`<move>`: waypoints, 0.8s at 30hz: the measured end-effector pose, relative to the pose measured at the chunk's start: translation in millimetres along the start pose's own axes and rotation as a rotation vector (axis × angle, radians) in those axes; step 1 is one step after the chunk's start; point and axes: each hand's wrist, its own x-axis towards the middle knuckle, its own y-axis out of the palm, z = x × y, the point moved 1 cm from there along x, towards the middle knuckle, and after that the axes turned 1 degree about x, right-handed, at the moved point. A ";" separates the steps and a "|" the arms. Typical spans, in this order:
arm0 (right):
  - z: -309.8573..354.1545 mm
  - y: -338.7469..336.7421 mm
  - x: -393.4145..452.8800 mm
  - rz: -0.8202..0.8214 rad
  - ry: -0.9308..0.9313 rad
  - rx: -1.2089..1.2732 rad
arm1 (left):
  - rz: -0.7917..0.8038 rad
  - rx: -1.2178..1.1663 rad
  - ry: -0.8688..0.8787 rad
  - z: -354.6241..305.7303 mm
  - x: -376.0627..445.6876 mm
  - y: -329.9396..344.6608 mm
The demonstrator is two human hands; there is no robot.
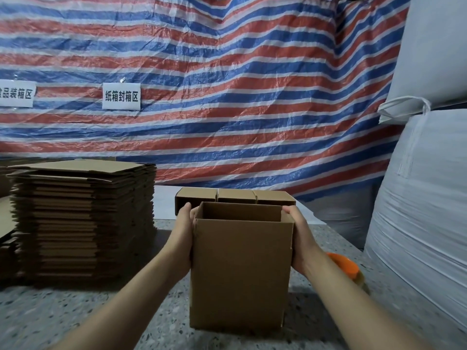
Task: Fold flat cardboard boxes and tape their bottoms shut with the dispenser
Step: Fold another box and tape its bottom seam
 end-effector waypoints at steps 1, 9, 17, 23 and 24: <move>1.2 -1.3 0.5 0.003 -0.006 0.030 | -0.014 0.009 0.013 0.0 -0.3 2.4; -17.0 -5.2 7.5 -0.062 -0.013 0.150 | -0.091 -0.004 0.024 15.1 -1.5 5.6; -27.2 -9.7 6.9 -0.046 -0.017 0.142 | -0.086 -0.009 0.011 17.5 4.4 6.8; -37.1 -14.6 14.3 -0.066 -0.057 0.172 | -0.069 0.009 0.077 21.6 3.5 7.8; -36.3 -13.2 13.0 -0.074 -0.067 0.159 | -0.061 0.026 0.068 21.0 3.9 7.6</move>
